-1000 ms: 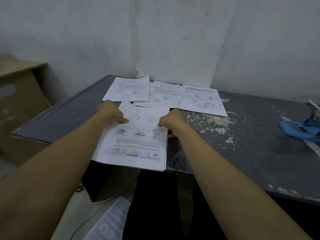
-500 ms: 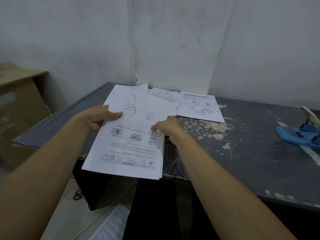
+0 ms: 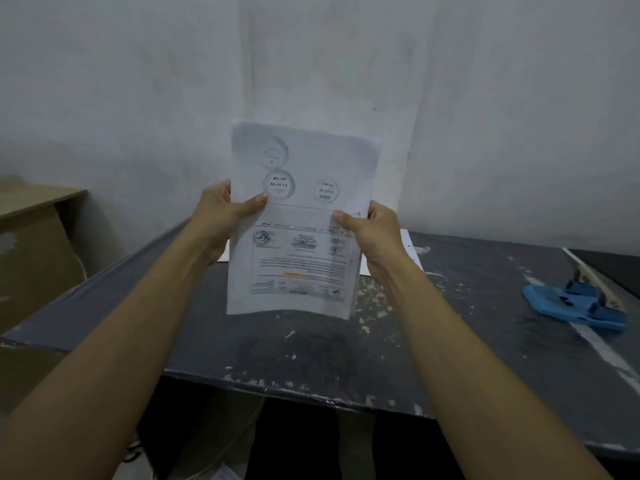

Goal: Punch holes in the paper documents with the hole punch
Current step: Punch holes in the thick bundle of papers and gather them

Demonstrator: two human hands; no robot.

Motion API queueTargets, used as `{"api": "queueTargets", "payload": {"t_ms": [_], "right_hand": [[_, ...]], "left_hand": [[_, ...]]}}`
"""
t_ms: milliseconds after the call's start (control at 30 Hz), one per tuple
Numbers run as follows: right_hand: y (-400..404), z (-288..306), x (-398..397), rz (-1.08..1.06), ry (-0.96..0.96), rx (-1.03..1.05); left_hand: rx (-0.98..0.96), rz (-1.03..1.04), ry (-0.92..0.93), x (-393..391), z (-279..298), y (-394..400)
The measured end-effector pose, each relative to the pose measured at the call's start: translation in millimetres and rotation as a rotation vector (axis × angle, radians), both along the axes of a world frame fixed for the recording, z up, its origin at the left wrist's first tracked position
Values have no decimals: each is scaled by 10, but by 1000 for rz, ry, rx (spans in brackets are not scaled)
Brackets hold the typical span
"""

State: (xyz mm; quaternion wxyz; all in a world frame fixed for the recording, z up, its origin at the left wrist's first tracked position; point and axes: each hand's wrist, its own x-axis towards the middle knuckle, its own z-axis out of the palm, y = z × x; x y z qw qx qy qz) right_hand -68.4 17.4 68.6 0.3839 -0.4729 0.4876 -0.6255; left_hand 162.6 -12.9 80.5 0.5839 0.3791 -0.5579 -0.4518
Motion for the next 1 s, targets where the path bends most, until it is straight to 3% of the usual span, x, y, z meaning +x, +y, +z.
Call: {"api": "queueTargets", "payload": {"t_ms": [300,467,700,867,1000], "right_hand": [[338,197,-467,-307,123,-278],[488,-345,-616,-296,77,-125],[466,4,-753,-309,83,-246],[533,-239,-811,-296,98,-140],[514,-105,-830,-319,105,-211]], "left_hand": [[-181,90,14,-890,34,214],[-128,96,-108,-1067,-424,289],[-231,121,-41,-1169,-42,284],[-202,106,-96,-1197,-238,311],[-252,159,-69,-1232,-109,285]]}}
